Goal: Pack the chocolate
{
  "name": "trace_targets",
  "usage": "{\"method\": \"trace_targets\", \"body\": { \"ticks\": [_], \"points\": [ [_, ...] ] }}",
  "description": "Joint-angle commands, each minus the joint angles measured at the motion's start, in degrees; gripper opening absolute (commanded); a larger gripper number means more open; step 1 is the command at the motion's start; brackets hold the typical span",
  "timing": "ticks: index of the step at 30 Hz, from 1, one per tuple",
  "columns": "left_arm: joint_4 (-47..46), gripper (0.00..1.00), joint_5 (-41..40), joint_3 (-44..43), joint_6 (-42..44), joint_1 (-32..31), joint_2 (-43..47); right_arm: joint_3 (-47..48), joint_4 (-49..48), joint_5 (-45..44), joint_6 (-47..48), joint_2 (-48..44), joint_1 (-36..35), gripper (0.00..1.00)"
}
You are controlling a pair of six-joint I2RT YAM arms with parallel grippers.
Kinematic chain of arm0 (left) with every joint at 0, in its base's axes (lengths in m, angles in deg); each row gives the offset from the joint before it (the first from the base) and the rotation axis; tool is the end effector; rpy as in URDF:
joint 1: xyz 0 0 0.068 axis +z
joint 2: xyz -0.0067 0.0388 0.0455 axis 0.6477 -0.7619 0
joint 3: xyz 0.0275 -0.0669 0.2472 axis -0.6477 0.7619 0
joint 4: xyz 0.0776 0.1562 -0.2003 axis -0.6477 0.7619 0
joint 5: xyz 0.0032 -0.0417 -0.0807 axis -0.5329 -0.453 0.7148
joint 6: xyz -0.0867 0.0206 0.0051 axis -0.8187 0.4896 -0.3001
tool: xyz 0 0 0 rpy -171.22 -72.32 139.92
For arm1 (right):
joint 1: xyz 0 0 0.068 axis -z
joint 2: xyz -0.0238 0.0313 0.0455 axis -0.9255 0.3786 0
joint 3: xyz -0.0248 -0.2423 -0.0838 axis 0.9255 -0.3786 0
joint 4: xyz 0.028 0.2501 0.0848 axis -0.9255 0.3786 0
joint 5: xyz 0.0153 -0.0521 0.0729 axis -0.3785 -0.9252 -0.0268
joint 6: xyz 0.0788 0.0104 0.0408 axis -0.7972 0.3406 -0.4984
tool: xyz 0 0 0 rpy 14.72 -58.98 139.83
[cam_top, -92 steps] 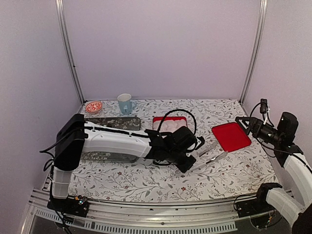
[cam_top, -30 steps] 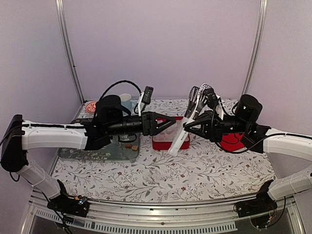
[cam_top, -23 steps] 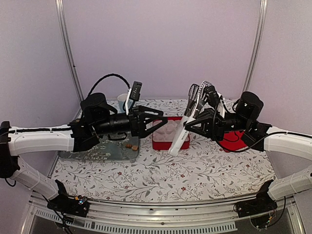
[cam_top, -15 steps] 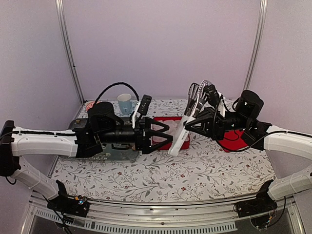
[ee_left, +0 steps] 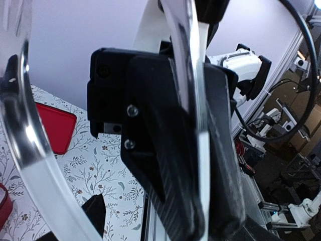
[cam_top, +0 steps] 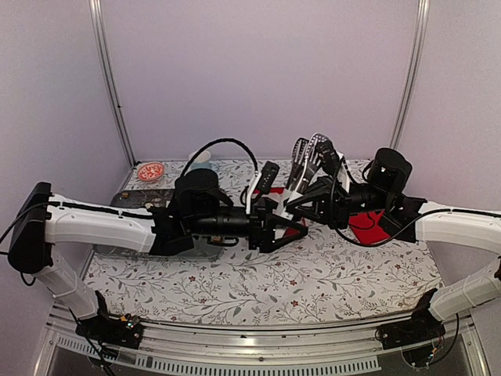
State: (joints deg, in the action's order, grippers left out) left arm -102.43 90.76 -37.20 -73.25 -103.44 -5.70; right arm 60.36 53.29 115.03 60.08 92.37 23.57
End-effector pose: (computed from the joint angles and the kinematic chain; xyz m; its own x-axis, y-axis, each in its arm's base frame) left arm 0.1540 -0.3805 0.2704 -0.4963 0.0165 -0.8680 0.8680 0.0244 -0.4959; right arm 0.1806 0.2664 0.3069 -0.2544 0.0197 -0.9669 -0.9536 -0.1714 0.2474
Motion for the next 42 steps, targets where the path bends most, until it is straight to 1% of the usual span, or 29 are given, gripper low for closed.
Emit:
{"method": "trace_targets", "body": {
  "ticks": [1, 4, 8, 9, 11, 13, 15, 16, 17, 19, 21, 23, 24, 27, 31, 33, 35, 39, 40, 41, 42],
  "points": [
    [-3.7, 0.72, -1.96, -2.78, -0.78, -0.68, -1.48, 1.6, -3.84, -0.96, -0.05, 0.61, -1.26, 0.0],
    [-4.7, 0.65, -2.62, -2.44, -1.55, -0.61, -1.67, 1.02, -3.83, -1.79, 0.04, -0.01, -1.26, 0.0],
    [-7.56, 0.54, -3.9, 0.58, -2.43, -0.53, -0.73, -0.09, -3.74, -3.61, 0.78, -1.6, -1.26, 0.0],
    [-8.3, 0.5, -4.12, 1.38, -2.43, -0.48, -0.39, -0.35, -3.74, -4.11, 0.95, -2.01, -1.27, 0.0],
    [-8.79, 0.4, -4.66, 2.33, -2.36, -0.51, 0.11, -0.94, -3.81, -4.94, 1.3, -2.68, -1.3, 0.0],
    [-8.18, 0.34, -4.5, 2.72, -1.55, -0.48, 0.37, -1.4, -3.83, -6.03, 1.68, -3.36, -1.26, 0.0],
    [-7.4, 0.32, -4.34, 2.8, -1.06, -0.48, 0.74, -1.76, -3.83, -7.21, 1.64, -4.04, -1.26, 0.08],
    [-6.85, 0.31, -4.42, 2.79, -0.8, -0.44, 0.86, -1.78, -3.76, -7.73, 1.63, -4.27, -1.26, 0.16],
    [-6.32, 0.3, -4.58, 2.67, -0.54, -0.41, 1.03, -1.88, -3.75, -8.35, 1.5, -4.74, -1.18, 0.25],
    [-5.14, 0.3, -4.94, 2.45, 0.1, -0.44, 1.36, -2.06, -3.74, -9.89, 1.43, -5.55, -1.05, 0.37],
    [-4.38, 0.29, -5.12, 2.41, 0.52, -0.45, 1.67, -2.41, -3.74, -11.28, 1.28, -6.55, -0.74, 0.46],
    [-3.87, 0.29, -5.2, 2.43, 0.81, -0.41, 1.89, -2.76, -3.79, -12.21, 1.29, -7.41, -0.25, 0.47],
    [-3.69, 0.29, -5.1, 2.43, 0.78, -0.45, 1.91, -2.76, -3.87, -12.36, 1.18, -7.57, 0.07, 0.47],
    [-3.35, 0.27, -4.73, 2.31, 0.84, -0.47, 1.78, -2.41, -3.74, -11.64, 0.78, -6.99, 0.74, 0.42],
    [-2.07, 0.26, -3.03, 1.31, 1.25, -0.4, 1.69, -1.83, -3.74, -10.2, 0.07, -5.23, 0.7, 0.44],
    [-1.7, 0.26, -2.14, 0.81, 1.48, -0.47, 1.68, -1.58, -3.87, -9.44, -0.26, -4.2, 0.76, 0.41],
    [-1.69, 0.26, -1.43, 0.52, 1.48, -0.45, 1.68, -1.33, -4.15, -8.62, -0.54, -3.23, 0.79, 0.33],
    [-1.54, 0.25, -0.92, 0.52, 1.75, -0.34, 1.81, -0.89, -4.48, -7.82, -0.9, -2.84, 0.76, 0.13],
    [-1.6, 0.26, -0.87, 0.81, 1.69, -0.21, 1.96, -0.86, -4.65, -7.75, -0.99, -2.97, 0.7, 0.1],
    [-1.99, 0.27, -1.02, 1.29, 1.48, -0.06, 2.19, -0.85, -4.89, -7.59, -1.13, -3.15, 0.76, 0.07],
    [-2.34, 0.32, -1.52, 1.82, 1.12, 0.26, 2.54, -0.83, -5.07, -7.56, -1.25, -3.32, 0.77, 0.04]
  ]
}}
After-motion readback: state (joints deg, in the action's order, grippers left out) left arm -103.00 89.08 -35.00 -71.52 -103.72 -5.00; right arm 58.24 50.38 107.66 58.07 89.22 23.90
